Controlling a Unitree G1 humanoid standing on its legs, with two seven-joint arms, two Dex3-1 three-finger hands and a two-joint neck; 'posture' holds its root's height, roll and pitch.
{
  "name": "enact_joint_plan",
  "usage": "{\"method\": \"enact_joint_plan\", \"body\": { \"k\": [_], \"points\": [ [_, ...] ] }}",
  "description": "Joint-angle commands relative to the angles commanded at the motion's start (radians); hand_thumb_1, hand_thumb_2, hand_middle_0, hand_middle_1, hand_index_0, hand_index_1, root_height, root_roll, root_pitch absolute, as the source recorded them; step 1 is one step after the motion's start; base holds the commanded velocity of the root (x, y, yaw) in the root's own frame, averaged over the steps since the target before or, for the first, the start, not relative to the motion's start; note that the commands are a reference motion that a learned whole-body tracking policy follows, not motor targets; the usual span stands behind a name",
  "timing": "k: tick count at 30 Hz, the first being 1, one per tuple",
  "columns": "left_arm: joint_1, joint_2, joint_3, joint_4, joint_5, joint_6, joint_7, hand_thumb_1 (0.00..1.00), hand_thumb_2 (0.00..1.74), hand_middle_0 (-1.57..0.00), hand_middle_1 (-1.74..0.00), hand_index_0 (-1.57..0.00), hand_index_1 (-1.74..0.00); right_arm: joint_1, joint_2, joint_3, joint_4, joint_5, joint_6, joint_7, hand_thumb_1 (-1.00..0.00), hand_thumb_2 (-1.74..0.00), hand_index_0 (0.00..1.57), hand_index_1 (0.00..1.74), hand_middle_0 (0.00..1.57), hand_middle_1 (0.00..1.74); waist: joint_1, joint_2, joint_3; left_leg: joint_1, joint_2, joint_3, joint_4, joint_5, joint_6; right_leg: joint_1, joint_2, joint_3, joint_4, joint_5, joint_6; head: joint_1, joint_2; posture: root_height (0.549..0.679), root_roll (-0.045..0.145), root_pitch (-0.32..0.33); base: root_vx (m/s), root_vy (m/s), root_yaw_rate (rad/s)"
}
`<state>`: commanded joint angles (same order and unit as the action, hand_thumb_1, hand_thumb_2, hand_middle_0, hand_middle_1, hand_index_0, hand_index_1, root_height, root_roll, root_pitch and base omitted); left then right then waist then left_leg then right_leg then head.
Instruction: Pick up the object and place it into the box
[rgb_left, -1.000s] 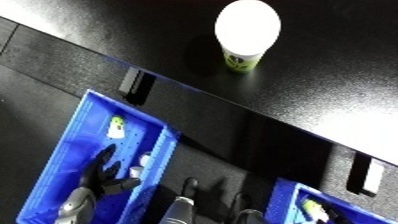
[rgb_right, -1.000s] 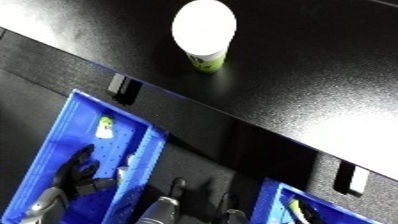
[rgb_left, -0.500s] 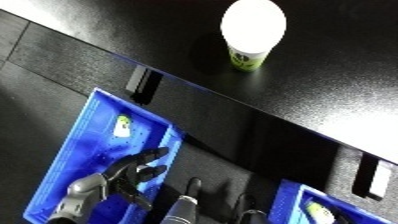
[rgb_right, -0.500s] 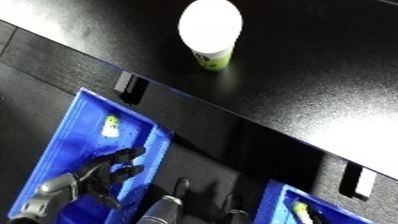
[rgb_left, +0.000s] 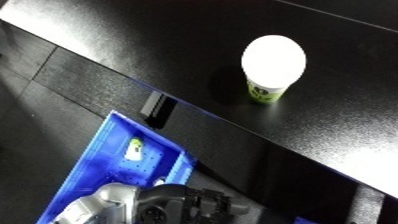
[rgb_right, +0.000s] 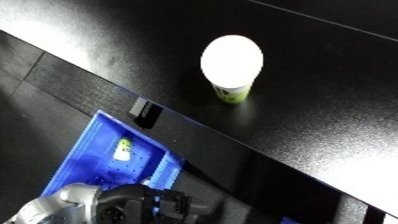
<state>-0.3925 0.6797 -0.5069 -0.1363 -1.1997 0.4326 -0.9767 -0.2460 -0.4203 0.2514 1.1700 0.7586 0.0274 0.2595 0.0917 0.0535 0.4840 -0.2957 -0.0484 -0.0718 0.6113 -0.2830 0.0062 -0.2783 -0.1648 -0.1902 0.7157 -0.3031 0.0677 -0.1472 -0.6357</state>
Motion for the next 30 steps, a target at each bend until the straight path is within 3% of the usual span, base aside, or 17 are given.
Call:
{"method": "enact_joint_plan", "body": {
  "k": [3, 7, 11, 15, 19, 24, 30],
  "points": [
    [0.002, -0.071, 0.049, -0.032, -0.170, -0.014, 0.088, 0.00, 0.00, 0.00, 0.00, 0.00, 0.00, 0.000, 0.016, -0.006, 0.019, 0.008, -0.010, 0.010, 0.00, 0.00, 0.00, 0.00, 0.00, 0.00, 0.010, -0.009, -0.005, -0.001, -0.003, -0.004, -0.004, 0.000, -0.0015, -0.004, 0.0001, -0.003, 0.002, -0.001, -0.0036, 0.022, 0.010, 0.646, 0.034, -0.063, 0.005, -0.045, 0.034],
    [0.020, -0.174, 0.140, -0.032, -0.357, -0.106, 0.240, 0.00, 0.00, 0.00, 0.00, 0.00, 0.00, 0.007, 0.039, -0.018, 0.029, 0.009, -0.022, 0.022, 0.00, 0.00, 0.00, 0.00, 0.00, 0.00, 0.022, -0.024, -0.009, 0.000, -0.003, -0.008, -0.014, 0.004, -0.0055, -0.007, 0.0041, -0.005, 0.001, -0.002, -0.0083, 0.033, 0.015, 0.646, 0.032, -0.060, 0.004, -0.040, -0.010],
    [0.027, -0.232, 0.247, -0.021, -0.401, -0.204, 0.356, 0.00, 0.00, 0.00, 0.00, 0.00, 0.00, 0.019, 0.054, -0.031, 0.032, -0.003, -0.030, 0.036, 0.00, 0.00, 0.00, 0.00, 0.00, 0.00, 0.028, -0.035, -0.012, 0.005, 0.000, -0.009, -0.024, 0.011, -0.0084, -0.010, 0.0061, -0.007, 0.004, -0.004, -0.0111, 0.033, 0.016, 0.645, 0.031, -0.058, 0.009, -0.015, -0.041],
    [0.009, -0.237, 0.331, -0.031, -0.281, -0.321, 0.490, 0.00, 0.00, 0.00, 0.00, 0.00, 0.00, 0.033, 0.062, -0.038, 0.021, -0.012, -0.029, 0.039, 0.00, 0.00, 0.00, 0.00, 0.00, 0.00, 0.026, -0.041, -0.011, 0.009, 0.001, -0.010, -0.032, 0.015, -0.0090, -0.012, 0.0042, -0.009, 0.010, -0.007, -0.0104, 0.036, 0.014, 0.645, 0.030, -0.060, 0.008, -0.001, -0.016],
    [-0.032, -0.216, 0.386, -0.038, -0.060, -0.430, 0.648, 0.00, 0.00, 0.00, 0.00, 0.00, 0.00, 0.042, 0.068, -0.042, 0.011, -0.019, -0.028, 0.042, 0.00, 0.00, 0.00, 0.00, 0.00, 0.00, 0.022, -0.044, -0.011, 0.012, 0.003, -0.010, -0.037, 0.019, -0.0080, -0.014, 0.0024, -0.010, 0.017, -0.008, -0.0080, 0.044, 0.013, 0.644, 0.030, -0.061, 0.010, 0.002, -0.009],
    [-0.096, -0.202, 0.424, -0.009, 0.148, -0.492, 0.777, 0.00, 0.00, 0.00, 0.00, 0.00, 0.00, 0.043, 0.066, -0.040, 0.023, -0.030, -0.036, 0.065, 0.00, 0.00, 0.00, 0.00, 0.00, 0.00, 0.009, -0.047, -0.017, 0.012, 0.008, -0.002, -0.044, 0.024, -0.0111, -0.020, 0.0072, -0.003, 0.017, -0.009, -0.0077, 0.037, 0.015, 0.643, 0.029, -0.059, 0.006, 0.005, -0.087],
    [-0.181, -0.166, 0.389, 0.041, 0.400, -0.519, 0.931, 0.00, 0.00, 0.00, 0.00, 0.00, 0.00, 0.023, 0.057, -0.017, 0.031, -0.032, -0.031, 0.076, 0.00, 0.00, 0.00, 0.00, 0.00, 0.00, -0.013, -0.048, -0.019, 0.014, 0.021, 0.016, -0.057, 0.034, -0.0150, -0.029, 0.0155, 0.009, 0.010, -0.004, -0.0064, 0.031, 0.030, 0.644, 0.027, -0.054, 0.004, 0.010, -0.108]
  ]
}}
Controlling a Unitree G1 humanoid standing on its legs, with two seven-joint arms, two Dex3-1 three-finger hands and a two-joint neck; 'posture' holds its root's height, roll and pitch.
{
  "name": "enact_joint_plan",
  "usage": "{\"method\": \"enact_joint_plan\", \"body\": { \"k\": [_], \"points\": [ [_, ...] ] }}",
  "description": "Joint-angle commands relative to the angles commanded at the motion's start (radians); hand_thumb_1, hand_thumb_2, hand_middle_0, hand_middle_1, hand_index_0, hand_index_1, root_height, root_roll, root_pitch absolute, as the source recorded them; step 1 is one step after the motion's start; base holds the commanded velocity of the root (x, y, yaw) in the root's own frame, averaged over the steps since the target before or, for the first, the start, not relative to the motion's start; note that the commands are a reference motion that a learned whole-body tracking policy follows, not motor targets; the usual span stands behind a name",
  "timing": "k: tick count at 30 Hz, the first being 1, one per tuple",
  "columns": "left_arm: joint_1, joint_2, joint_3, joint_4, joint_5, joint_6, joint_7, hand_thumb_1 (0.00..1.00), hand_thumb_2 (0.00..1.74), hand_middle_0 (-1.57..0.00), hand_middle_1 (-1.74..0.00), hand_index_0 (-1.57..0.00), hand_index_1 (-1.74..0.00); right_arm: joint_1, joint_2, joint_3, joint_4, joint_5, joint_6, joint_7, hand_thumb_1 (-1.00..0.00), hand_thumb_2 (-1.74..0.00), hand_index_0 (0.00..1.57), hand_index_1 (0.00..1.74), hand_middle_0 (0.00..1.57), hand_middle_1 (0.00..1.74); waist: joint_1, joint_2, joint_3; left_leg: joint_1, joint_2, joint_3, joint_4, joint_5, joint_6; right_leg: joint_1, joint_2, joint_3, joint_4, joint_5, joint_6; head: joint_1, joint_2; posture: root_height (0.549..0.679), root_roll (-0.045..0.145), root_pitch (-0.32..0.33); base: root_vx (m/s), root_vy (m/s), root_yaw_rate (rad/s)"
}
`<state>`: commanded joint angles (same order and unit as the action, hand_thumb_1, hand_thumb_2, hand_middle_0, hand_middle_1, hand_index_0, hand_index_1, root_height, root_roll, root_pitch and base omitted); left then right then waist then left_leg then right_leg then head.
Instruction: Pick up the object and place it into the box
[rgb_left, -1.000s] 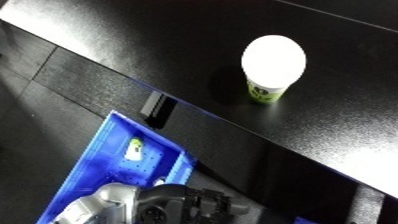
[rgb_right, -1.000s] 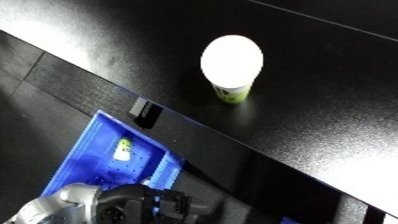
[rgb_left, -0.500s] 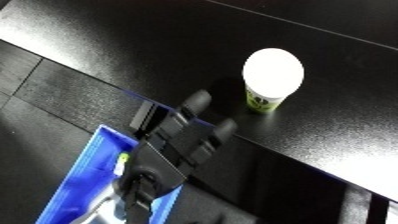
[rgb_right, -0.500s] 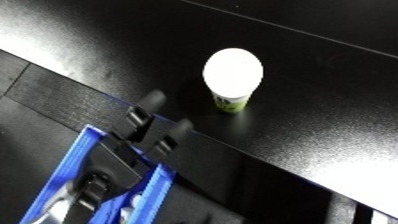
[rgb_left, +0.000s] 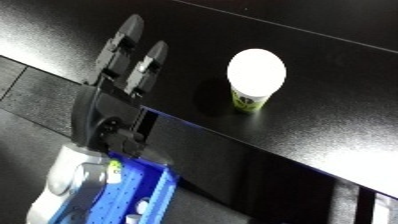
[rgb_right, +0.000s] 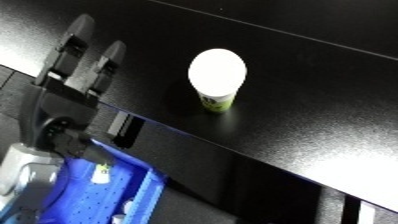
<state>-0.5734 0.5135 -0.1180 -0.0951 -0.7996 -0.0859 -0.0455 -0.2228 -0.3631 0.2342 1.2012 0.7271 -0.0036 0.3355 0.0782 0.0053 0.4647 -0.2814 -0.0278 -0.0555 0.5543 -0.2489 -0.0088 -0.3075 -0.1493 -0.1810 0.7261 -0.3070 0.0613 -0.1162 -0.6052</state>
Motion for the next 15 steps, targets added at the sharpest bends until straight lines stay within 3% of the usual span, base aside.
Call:
{"method": "enact_joint_plan", "body": {
  "k": [5, 15],
  "points": [
    [-0.070, 0.014, -0.052, 0.054, 0.106, 0.038, 0.077, 0.00, 0.00, 0.00, 0.00, 0.00, 0.00, -0.025, -0.008, 0.015, 0.006, -0.002, 0.010, 0.000, 0.00, 0.00, 0.00, 0.00, 0.00, 0.00, -0.023, 0.000, 0.002, -0.006, 0.009, 0.015, 0.005, 0.002, 0.0003, -0.013, 0.0056, 0.012, 0.002, 0.005, 0.0012, -0.013, 0.016, 0.644, 0.025, -0.052, 0.000, 0.013, -0.104],
    [-0.196, 0.018, -0.151, 0.210, 0.157, 0.086, 0.168, 0.00, 0.00, 0.00, 0.00, 0.00, 0.00, -0.061, -0.017, 0.038, 0.011, -0.007, 0.026, -0.003, 0.00, 0.00, 0.00, 0.00, 0.00, 0.00, -0.069, -0.003, 0.015, -0.025, 0.024, 0.043, 0.039, -0.007, 0.0061, -0.048, 0.0170, 0.041, 0.023, 0.013, 0.0022, -0.046, 0.070, 0.642, 0.023, -0.052, 0.015, 0.017, -0.095]
  ]
}}
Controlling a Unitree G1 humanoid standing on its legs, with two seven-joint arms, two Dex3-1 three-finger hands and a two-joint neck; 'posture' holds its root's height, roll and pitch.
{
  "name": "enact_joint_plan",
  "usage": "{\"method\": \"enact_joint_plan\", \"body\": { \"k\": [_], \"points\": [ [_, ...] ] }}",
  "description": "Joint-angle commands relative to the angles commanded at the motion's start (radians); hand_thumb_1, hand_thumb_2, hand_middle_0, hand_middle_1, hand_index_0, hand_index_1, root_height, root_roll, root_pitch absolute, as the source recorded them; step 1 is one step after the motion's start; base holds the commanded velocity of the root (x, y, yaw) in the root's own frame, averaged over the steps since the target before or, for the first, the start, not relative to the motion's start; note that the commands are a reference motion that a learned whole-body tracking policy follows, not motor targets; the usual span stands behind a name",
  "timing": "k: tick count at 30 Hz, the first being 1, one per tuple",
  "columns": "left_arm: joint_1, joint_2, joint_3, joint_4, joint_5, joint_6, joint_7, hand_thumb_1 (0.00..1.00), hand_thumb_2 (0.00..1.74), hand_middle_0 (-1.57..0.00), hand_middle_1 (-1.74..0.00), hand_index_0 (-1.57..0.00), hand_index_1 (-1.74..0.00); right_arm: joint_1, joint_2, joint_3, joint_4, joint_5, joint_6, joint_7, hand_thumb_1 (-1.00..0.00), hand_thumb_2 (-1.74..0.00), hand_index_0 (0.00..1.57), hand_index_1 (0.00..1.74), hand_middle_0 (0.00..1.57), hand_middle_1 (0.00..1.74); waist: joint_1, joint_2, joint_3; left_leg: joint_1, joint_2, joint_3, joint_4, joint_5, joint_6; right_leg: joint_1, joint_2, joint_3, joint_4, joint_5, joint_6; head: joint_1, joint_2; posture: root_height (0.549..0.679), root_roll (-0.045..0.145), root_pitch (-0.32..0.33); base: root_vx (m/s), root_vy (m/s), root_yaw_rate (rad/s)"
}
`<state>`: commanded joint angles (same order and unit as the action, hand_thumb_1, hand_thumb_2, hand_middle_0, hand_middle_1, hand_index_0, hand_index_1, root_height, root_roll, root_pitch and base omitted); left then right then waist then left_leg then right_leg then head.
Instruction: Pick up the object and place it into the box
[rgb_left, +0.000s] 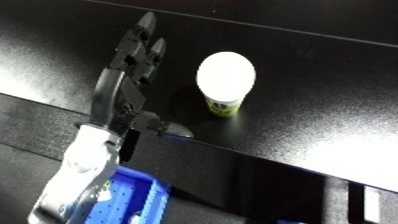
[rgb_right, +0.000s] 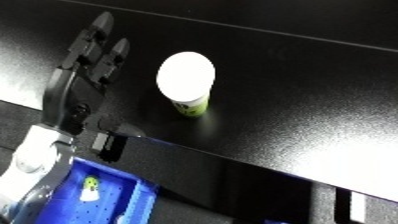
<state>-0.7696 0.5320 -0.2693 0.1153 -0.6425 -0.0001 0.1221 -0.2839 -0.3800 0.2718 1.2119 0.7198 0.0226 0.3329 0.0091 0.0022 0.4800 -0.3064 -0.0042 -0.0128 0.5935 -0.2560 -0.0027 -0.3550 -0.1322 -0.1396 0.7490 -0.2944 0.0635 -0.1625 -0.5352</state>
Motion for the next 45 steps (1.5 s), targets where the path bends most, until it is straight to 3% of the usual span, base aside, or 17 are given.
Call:
{"method": "enact_joint_plan", "body": {
  "k": [14, 22, 38, 45],
  "points": [
    [-0.120, -0.035, -0.073, 0.205, 0.010, -0.005, 0.056, 0.00, 0.00, 0.00, 0.00, 0.00, 0.00, -0.029, -0.004, 0.023, -0.032, 0.001, 0.014, -0.011, 0.00, 0.00, 0.00, 0.00, 0.00, 0.00, -0.053, -0.015, 0.038, -0.049, 0.014, 0.032, 0.069, -0.029, 0.0120, -0.062, 0.0164, 0.036, 0.036, 0.004, 0.0001, -0.060, 0.085, 0.636, 0.019, -0.040, 0.007, 0.015, -0.082],
    [-0.179, -0.072, -0.117, 0.248, 0.032, -0.006, 0.037, 0.00, 0.00, 0.00, 0.00, 0.00, 0.00, -0.035, 0.005, 0.041, -0.047, 0.011, 0.014, -0.023, 0.00, 0.00, 0.00, 0.00, 0.00, 0.00, -0.072, -0.024, 0.040, -0.070, 0.016, 0.043, 0.091, -0.043, 0.0170, -0.089, 0.0213, 0.045, 0.043, 0.007, 0.0026, -0.089, 0.104, 0.634, 0.018, -0.025, 0.008, 0.002, -0.058],
    [-0.221, -0.103, -0.150, 0.249, 0.026, 0.022, 0.026, 0.80, 1.39, -1.26, -1.39, -1.26, -1.39, -0.028, 0.024, 0.055, -0.053, 0.005, 0.012, -0.027, 0.00, 0.00, 0.00, 0.00, 0.00, 0.00, -0.087, -0.018, 0.040, -0.061, 0.016, 0.045, 0.107, -0.059, 0.0195, -0.079, 0.0222, 0.050, 0.050, -0.004, -0.0036, -0.123, 0.080, 0.632, 0.023, -0.032, 0.023, 0.001, -0.012],
    [-0.170, -0.134, -0.103, 0.254, -0.205, 0.049, 0.044, 0.80, 1.39, -1.26, -1.39, -1.26, -1.39, -0.021, 0.026, 0.053, -0.051, 0.000, 0.009, -0.037, 0.00, 0.00, 0.00, 0.00, 0.00, 0.00, -0.084, -0.010, 0.040, -0.054, 0.013, 0.036, 0.104, -0.057, 0.0196, -0.073, 0.0189, 0.046, 0.058, -0.012, -0.0087, -0.127, 0.069, 0.632, 0.026, -0.036, 0.011, 0.001, 0.043]
  ]
}}
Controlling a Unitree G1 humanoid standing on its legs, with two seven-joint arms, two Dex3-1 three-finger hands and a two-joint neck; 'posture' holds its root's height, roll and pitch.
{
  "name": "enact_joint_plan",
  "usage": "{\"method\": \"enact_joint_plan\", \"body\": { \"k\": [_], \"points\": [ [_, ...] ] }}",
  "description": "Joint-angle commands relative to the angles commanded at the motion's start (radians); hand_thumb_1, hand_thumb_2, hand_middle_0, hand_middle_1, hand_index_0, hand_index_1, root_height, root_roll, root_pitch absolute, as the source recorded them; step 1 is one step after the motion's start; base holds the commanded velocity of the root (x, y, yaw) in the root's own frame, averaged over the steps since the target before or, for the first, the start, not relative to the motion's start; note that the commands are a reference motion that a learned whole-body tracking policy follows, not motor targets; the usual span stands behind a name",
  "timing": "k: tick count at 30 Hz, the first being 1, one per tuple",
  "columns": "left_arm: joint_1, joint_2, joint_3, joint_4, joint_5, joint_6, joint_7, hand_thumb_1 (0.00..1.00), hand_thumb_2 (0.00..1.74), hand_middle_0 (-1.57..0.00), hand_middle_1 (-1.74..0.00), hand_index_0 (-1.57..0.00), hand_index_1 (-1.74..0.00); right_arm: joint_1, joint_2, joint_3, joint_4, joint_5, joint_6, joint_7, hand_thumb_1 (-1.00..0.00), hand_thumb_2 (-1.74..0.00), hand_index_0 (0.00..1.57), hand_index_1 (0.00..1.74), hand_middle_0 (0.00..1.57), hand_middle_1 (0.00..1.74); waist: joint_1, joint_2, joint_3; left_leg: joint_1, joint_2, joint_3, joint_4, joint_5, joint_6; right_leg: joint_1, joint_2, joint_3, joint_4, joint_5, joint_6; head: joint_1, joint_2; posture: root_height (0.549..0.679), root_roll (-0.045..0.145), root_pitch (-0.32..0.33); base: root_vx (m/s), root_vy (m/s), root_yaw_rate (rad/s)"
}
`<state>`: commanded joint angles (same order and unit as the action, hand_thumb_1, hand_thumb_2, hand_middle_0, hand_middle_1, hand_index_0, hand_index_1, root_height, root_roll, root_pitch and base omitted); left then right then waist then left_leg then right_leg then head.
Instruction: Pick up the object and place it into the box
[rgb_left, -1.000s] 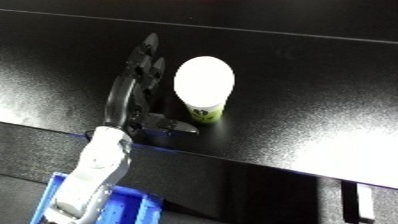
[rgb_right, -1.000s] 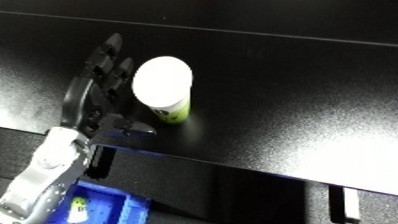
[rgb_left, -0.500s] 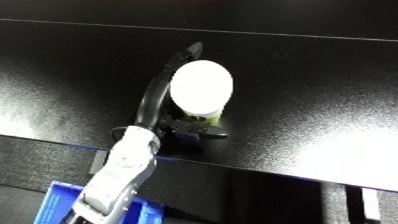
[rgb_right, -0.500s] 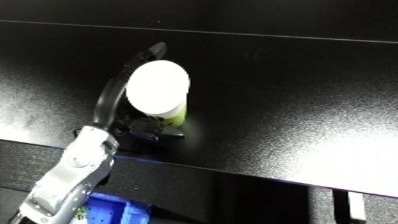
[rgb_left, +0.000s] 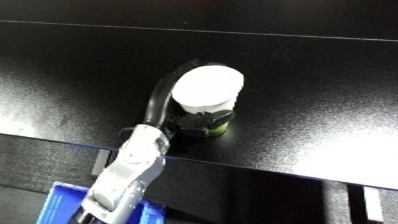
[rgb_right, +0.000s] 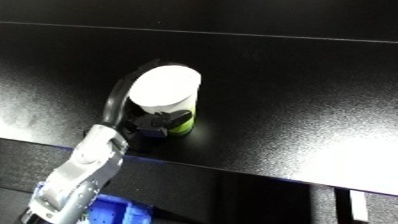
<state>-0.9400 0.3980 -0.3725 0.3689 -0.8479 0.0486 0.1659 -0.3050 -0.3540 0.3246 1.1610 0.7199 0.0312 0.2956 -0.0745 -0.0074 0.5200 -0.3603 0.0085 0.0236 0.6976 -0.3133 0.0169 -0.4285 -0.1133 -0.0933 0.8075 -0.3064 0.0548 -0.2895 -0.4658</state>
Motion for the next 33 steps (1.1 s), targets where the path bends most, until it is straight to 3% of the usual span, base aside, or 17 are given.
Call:
{"method": "enact_joint_plan", "body": {
  "k": [5, 10, 13, 18, 22, 25, 28, 33],
  "points": [
    [0.064, -0.012, 0.054, -0.061, -0.101, -0.048, -0.050, 0.80, 1.39, -1.26, -1.39, -1.26, -1.39, 0.011, 0.002, -0.011, -0.006, 0.012, -0.010, -0.017, 0.00, 0.00, 0.00, 0.00, 0.00, 0.00, 0.016, 0.009, 0.000, 0.005, -0.007, -0.011, -0.013, 0.006, -0.0027, 0.005, -0.0080, -0.009, -0.002, -0.004, -0.0030, 0.007, 0.009, 0.633, 0.030, -0.034, -0.014, -0.003, 0.084],
    [0.140, 0.035, 0.116, -0.165, -0.055, -0.082, -0.037, 0.80, 1.39, -1.26, -1.39, -1.26, -1.39, 0.042, -0.003, -0.033, -0.015, 0.029, -0.027, -0.019, 0.00, 0.00, 0.00, 0.00, 0.00, 0.00, 0.044, 0.020, 0.000, 0.016, -0.020, -0.029, -0.040, 0.017, -0.0048, 0.018, -0.0178, -0.023, -0.012, -0.005, -0.0052, 0.040, 0.005, 0.635, 0.036, -0.033, -0.029, -0.015, 0.123],
    [0.188, 0.077, 0.165, -0.216, -0.020, -0.105, -0.018, 0.80, 1.39, -1.26, -1.39, -1.26, -1.39, 0.062, -0.006, -0.046, -0.015, 0.032, -0.039, -0.014, 0.00, 0.00, 0.00, 0.00, 0.00, 0.00, 0.063, 0.029, 0.000, 0.030, -0.025, -0.040, -0.078, 0.036, -0.0085, 0.030, -0.0226, -0.032, -0.024, -0.006, -0.0053, 0.058, 0.008, 0.638, 0.039, -0.032, -0.019, -0.018, 0.165],
    [0.271, 0.137, 0.272, -0.279, -0.013, -0.179, 0.026, 0.80, 1.39, -1.26, -1.39, -1.26, -1.39, 0.090, -0.016, -0.071, -0.009, 0.041, -0.062, -0.005, 0.00, 0.00, 0.00, 0.00, 0.00, 0.00, 0.095, 0.045, 0.000, 0.054, -0.033, -0.054, -0.152, 0.077, -0.0212, 0.052, -0.0304, -0.052, -0.063, 0.000, -0.0044, 0.076, 0.018, 0.643, 0.048, -0.027, -0.030, -0.020, 0.197],
    [0.334, 0.168, 0.364, -0.302, 0.016, -0.271, 0.086, 0.80, 1.39, -1.26, -1.39, -1.26, -1.39, 0.104, -0.019, -0.088, -0.011, 0.055, -0.082, -0.001, 0.00, 0.00, 0.00, 0.00, 0.00, 0.00, 0.121, 0.047, 0.000, 0.053, -0.037, -0.069, -0.172, 0.093, -0.0286, 0.059, -0.0335, -0.069, -0.081, 0.004, -0.0062, 0.076, 0.023, 0.644, 0.053, -0.020, -0.048, -0.046, 0.132],
    [0.382, 0.172, 0.439, -0.284, 0.054, -0.389, 0.168, 0.80, 1.39, -1.26, -1.39, -1.26, -1.39, 0.109, -0.021, -0.091, -0.012, 0.062, -0.081, -0.002, 0.00, 0.00, 0.00, 0.00, 0.00, 0.00, 0.137, 0.044, 0.000, 0.047, -0.039, -0.080, -0.172, 0.099, -0.0326, 0.061, -0.0320, -0.080, -0.079, -0.002, -0.0129, 0.052, 0.021, 0.644, 0.055, -0.018, -0.037, -0.045, 0.076],
    [0.428, 0.159, 0.486, -0.242, 0.113, -0.497, 0.240, 0.80, 1.39, -1.26, -1.39, -1.26, -1.39, 0.108, -0.019, -0.084, -0.014, 0.075, -0.073, -0.008, 0.00, 0.00, 0.00, 0.00, 0.00, 0.00, 0.151, 0.040, 0.000, 0.042, -0.042, -0.091, -0.169, 0.103, -0.0344, 0.065, -0.0295, -0.088, -0.074, -0.010, -0.0215, 0.025, -0.006, 0.644, 0.056, -0.018, -0.027, -0.037, 0.078],
    [0.486, 0.135, 0.510, -0.141, 0.173, -0.570, 0.364, 0.80, 1.39, -1.26, -1.39, -1.26, -1.39, 0.090, -0.009, -0.069, -0.012, 0.111, -0.066, -0.026, 0.00, 0.00, 0.00, 0.00, 0.00, 0.00, 0.170, 0.031, 0.000, 0.031, -0.045, -0.104, -0.152, 0.106, -0.0347, 0.073, -0.0254, -0.099, -0.071, -0.020, -0.0323, -0.093, -0.173, 0.644, 0.059, -0.020, -0.026, -0.028, 0.080]
  ]
}}
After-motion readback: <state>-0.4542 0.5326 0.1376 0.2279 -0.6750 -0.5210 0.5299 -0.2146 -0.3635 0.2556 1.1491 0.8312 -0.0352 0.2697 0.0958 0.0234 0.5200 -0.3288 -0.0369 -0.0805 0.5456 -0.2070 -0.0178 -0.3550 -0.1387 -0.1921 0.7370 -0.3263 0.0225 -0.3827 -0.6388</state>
